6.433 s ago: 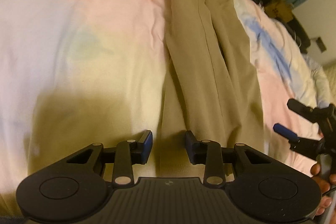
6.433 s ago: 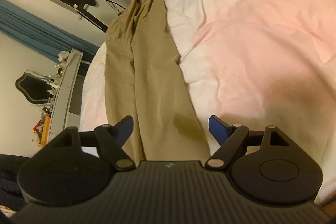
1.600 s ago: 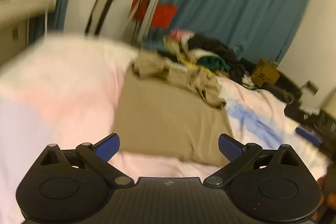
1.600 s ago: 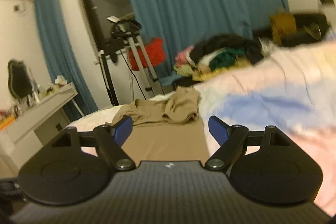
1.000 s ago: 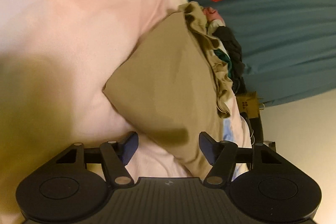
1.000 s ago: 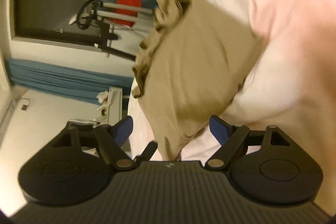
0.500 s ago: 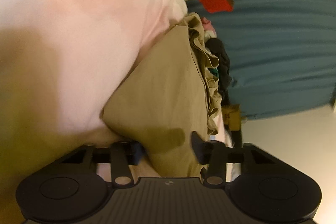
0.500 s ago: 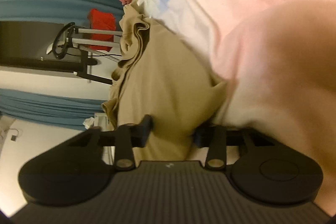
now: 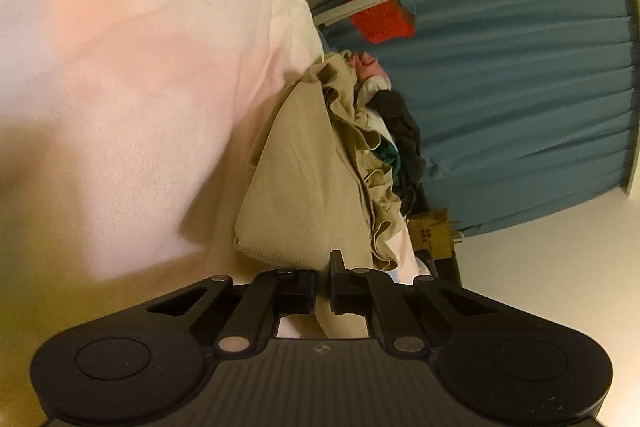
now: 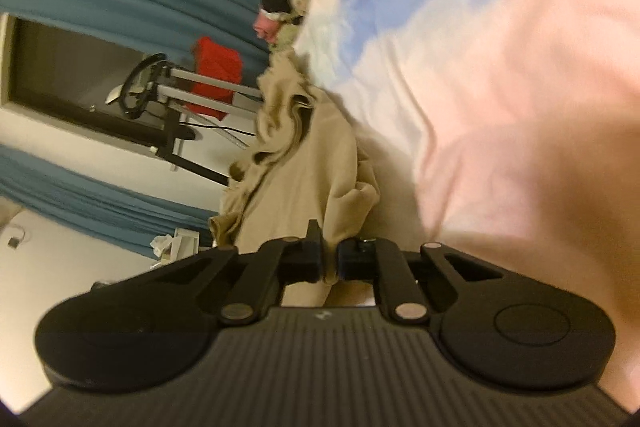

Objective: Fold clothes

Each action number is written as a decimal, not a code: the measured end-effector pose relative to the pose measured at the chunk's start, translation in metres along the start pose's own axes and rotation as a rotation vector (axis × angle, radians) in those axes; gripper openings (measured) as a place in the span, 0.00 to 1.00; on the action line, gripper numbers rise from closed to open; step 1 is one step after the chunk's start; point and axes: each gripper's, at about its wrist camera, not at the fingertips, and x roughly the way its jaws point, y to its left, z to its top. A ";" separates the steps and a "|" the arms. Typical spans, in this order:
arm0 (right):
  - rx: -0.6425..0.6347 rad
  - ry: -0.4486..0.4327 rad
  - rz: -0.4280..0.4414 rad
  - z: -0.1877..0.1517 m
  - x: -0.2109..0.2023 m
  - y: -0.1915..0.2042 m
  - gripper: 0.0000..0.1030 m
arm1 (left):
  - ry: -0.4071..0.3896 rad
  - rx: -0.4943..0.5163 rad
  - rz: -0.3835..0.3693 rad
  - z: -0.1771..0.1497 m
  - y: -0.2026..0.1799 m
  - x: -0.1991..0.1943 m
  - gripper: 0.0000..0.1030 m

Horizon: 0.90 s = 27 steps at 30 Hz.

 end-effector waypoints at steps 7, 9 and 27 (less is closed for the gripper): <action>-0.059 -0.033 0.024 -0.007 -0.045 0.022 0.08 | -0.039 0.064 -0.004 -0.016 -0.038 -0.043 0.05; -0.077 -0.037 0.035 -0.012 -0.065 0.028 0.08 | -0.036 0.082 -0.013 -0.025 -0.048 -0.062 0.05; -0.213 -0.066 0.044 -0.090 -0.275 0.049 0.08 | -0.029 0.068 -0.054 -0.140 -0.080 -0.267 0.05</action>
